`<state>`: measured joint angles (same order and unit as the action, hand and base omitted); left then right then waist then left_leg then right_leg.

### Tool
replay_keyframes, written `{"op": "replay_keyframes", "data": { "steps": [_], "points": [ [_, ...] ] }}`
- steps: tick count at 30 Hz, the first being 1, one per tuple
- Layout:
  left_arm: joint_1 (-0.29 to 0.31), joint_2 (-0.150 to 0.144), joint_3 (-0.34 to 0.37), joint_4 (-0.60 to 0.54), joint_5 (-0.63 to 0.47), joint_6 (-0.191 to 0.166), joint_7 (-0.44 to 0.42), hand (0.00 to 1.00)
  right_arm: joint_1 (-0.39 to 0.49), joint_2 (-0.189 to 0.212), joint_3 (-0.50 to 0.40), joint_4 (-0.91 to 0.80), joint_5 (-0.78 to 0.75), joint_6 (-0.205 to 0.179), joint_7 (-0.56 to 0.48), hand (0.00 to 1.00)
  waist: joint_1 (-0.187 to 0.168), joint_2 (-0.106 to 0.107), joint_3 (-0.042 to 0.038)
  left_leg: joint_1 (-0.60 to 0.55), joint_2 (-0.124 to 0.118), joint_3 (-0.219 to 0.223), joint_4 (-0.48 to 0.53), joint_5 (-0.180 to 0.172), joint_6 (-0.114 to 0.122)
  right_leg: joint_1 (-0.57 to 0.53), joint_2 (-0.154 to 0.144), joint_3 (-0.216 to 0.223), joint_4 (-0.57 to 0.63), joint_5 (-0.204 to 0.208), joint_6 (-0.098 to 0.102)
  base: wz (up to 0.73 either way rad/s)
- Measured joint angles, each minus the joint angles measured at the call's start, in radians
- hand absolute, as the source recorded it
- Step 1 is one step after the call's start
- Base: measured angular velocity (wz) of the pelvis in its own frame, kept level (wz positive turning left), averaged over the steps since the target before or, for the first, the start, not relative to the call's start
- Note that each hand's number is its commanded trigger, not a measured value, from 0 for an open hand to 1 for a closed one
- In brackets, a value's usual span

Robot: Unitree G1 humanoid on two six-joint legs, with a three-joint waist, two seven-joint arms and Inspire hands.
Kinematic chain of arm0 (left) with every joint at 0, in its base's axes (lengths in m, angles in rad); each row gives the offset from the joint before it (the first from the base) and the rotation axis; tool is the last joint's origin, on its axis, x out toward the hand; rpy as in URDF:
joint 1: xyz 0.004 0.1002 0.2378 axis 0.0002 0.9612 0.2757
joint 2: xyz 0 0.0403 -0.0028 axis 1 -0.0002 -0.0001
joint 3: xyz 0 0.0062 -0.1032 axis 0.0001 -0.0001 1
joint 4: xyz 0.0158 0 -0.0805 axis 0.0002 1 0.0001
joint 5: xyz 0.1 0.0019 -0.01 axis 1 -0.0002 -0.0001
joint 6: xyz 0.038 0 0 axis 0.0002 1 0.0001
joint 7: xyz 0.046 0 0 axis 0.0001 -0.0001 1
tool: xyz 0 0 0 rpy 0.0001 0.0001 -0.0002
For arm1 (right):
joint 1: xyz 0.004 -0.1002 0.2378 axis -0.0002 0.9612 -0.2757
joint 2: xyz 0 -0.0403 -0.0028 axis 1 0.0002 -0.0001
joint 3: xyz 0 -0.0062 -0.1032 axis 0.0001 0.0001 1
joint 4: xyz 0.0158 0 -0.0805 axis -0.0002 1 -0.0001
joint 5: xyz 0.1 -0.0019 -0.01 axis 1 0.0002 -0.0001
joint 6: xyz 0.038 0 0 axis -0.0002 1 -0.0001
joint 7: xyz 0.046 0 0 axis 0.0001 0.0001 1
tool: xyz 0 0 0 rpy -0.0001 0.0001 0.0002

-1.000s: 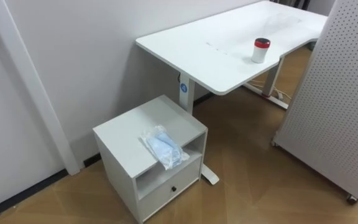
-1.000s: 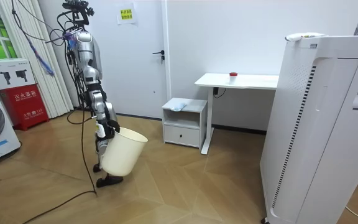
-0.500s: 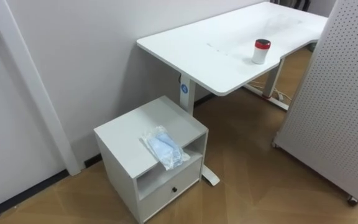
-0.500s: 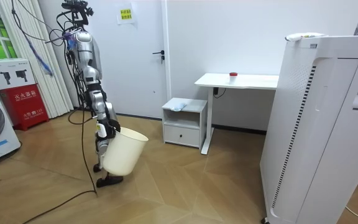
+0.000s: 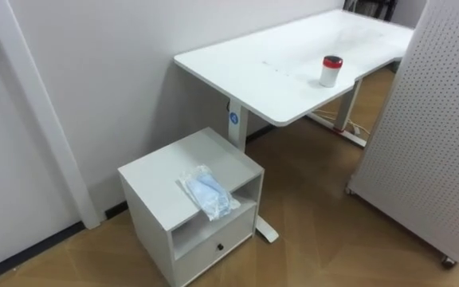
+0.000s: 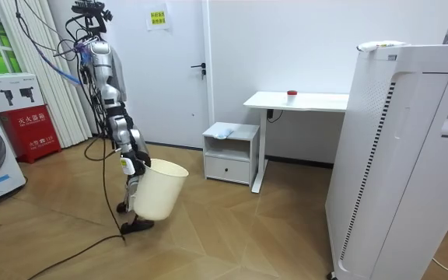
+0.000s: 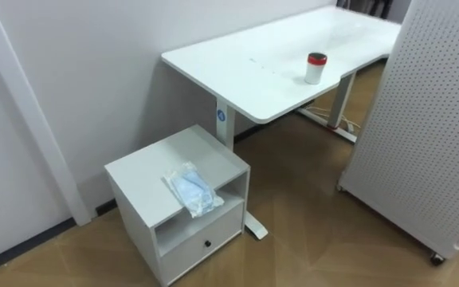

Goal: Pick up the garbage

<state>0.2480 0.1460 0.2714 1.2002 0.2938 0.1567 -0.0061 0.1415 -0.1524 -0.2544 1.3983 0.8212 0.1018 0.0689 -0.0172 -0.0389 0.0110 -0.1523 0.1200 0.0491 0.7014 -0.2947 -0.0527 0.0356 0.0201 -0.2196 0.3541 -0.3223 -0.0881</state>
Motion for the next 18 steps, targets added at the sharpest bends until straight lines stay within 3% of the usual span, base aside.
{"op": "replay_keyframes", "data": {
  "steps": [2,3,4,6,8,10,11,12,13,14,15,16,17,18],
  "points": [
    [0.01,0.005,0.001,0.002,-0.008,0.001,-0.007,0.0,0.014,-0.005,0.002,-0.004,0.004,-0.001,0.0,1.0,-0.007,0.003,-0.0008,-0.026,0.01,-0.011,0.075,0.006,0.005,0.008,0.01,0.006,0.03,-0.027,-0.01,-0.02],
    [0.01,0.006,0.0,0.001,-0.008,-0.003,-0.007,0.0,0.025,-0.008,0.002,-0.007,0.011,-0.004,-0.002,1.0,-0.008,-0.002,-0.0005,-0.05,0.004,-0.013,0.114,0.01,0.014,0.016,0.014,0.029,0.046,-0.046,-0.016,0.41],
    [0.007,0.004,-0.003,-0.001,-0.008,-0.01,-0.007,0.0,0.04,-0.013,0.003,-0.006,0.034,-0.004,-0.005,1.0,-0.017,-0.006,-0.0005,-0.091,-0.017,-0.01,0.101,0.001,0.021,0.018,0.014,0.046,0.057,-0.061,-0.022,0.5],
    [0.009,0.004,-0.02,-0.003,-0.01,-0.015,-0.006,0.0,0.052,-0.015,0.01,-0.004,0.062,-0.006,-0.02,1.0,-0.014,-0.011,-0.0008,-0.164,-0.054,0.011,0.033,0.003,0.024,0.018,0.011,0.084,0.065,-0.079,-0.027,0.26],
    [0.029,0.003,-0.02,-0.004,-0.036,-0.018,-0.005,0.0,0.048,-0.02,0.017,0.0,0.071,-0.013,-0.026,1.0,-0.005,-0.015,-0.0023,-0.221,-0.086,0.031,-0.119,0.04,0.012,0.027,-0.002,0.087,0.061,-0.09,-0.024,-0.18],
    [0.062,0.007,-0.017,-0.003,-0.059,-0.017,0.001,0.0,0.054,-0.019,0.016,0.0,0.074,-0.018,-0.024,1.0,-0.007,-0.021,-0.0015,-0.264,-0.103,0.037,-0.286,0.191,0.027,0.071,-0.009,0.095,0.035,-0.111,-0.017,-0.23],
    [0.063,0.007,-0.016,-0.002,-0.061,-0.017,0.003,0.0,0.057,-0.018,0.017,-0.001,0.072,-0.017,-0.023,1.0,-0.007,-0.025,-0.0018,-0.262,-0.105,0.039,-0.315,0.228,0.032,0.086,-0.011,0.099,0.023,-0.115,-0.013,-0.15],
    [0.059,0.005,-0.016,-0.003,-0.064,-0.023,0.003,0.0,0.059,-0.017,0.017,-0.002,0.071,-0.017,-0.024,1.0,-0.007,-0.033,-0.0019,-0.256,-0.113,0.053,-0.349,0.292,0.047,0.114,-0.021,0.113,0.003,-0.125,0.0,-0.06],
    [0.054,0.0,-0.016,-0.002,-0.064,-0.038,0.003,0.0,0.057,-0.017,0.015,-0.004,0.071,-0.02,-0.027,1.0,-0.006,-0.037,-0.002,-0.255,-0.127,0.063,-0.347,0.334,0.085,0.132,-0.033,0.127,-0.016,-0.131,0.012,0.0],
    [0.046,-0.001,-0.016,-0.003,-0.065,-0.047,0.003,0.0,0.058,-0.016,0.014,-0.002,0.072,-0.021,-0.032,1.0,-0.009,-0.044,-0.0009,-0.253,-0.139,0.065,-0.338,0.328,0.094,0.138,-0.042,0.14,-0.028,-0.133,0.017,0.0],
    [0.032,-0.001,-0.017,-0.004,-0.066,-0.062,0.004,0.0,0.045,-0.014,0.013,-0.002,0.072,-0.023,-0.035,1.0,-0.013,-0.051,-0.0084,-0.253,-0.149,0.086,-0.302,0.31,0.103,0.15,-0.059,0.165,-0.052,-0.125,0.034,-0.12],
    [0.022,-0.002,-0.018,-0.01,-0.066,-0.072,0.005,0.0,0.028,-0.014,0.012,-0.001,0.07,-0.025,-0.036,1.0,-0.012,-0.047,-0.0001,-0.26,-0.145,0.092,-0.25,0.274,0.111,0.167,-0.065,0.166,-0.069,-0.107,0.067,-0.2],
    [0.019,-0.001,-0.018,-0.014,-0.068,-0.075,0.007,0.0,0.021,-0.013,0.012,-0.002,0.065,-0.026,-0.035,1.0,-0.012,-0.047,0.0037,-0.27,-0.14,0.1,-0.207,0.257,0.121,0.18,-0.07,0.166,-0.08,-0.097,0.082,-0.39],
    [0.013,0.001,-0.022,-0.02,-0.082,-0.074,0.019,0.0,0.013,-0.012,0.018,-0.011,0.048,-0.028,-0.035,1.0,-0.001,-0.044,0.0162,-0.315,-0.127,0.123,-0.078,0.229,0.144,0.212,-0.073,0.192,-0.093,-0.082,0.089,-0.38]
  ]
}}
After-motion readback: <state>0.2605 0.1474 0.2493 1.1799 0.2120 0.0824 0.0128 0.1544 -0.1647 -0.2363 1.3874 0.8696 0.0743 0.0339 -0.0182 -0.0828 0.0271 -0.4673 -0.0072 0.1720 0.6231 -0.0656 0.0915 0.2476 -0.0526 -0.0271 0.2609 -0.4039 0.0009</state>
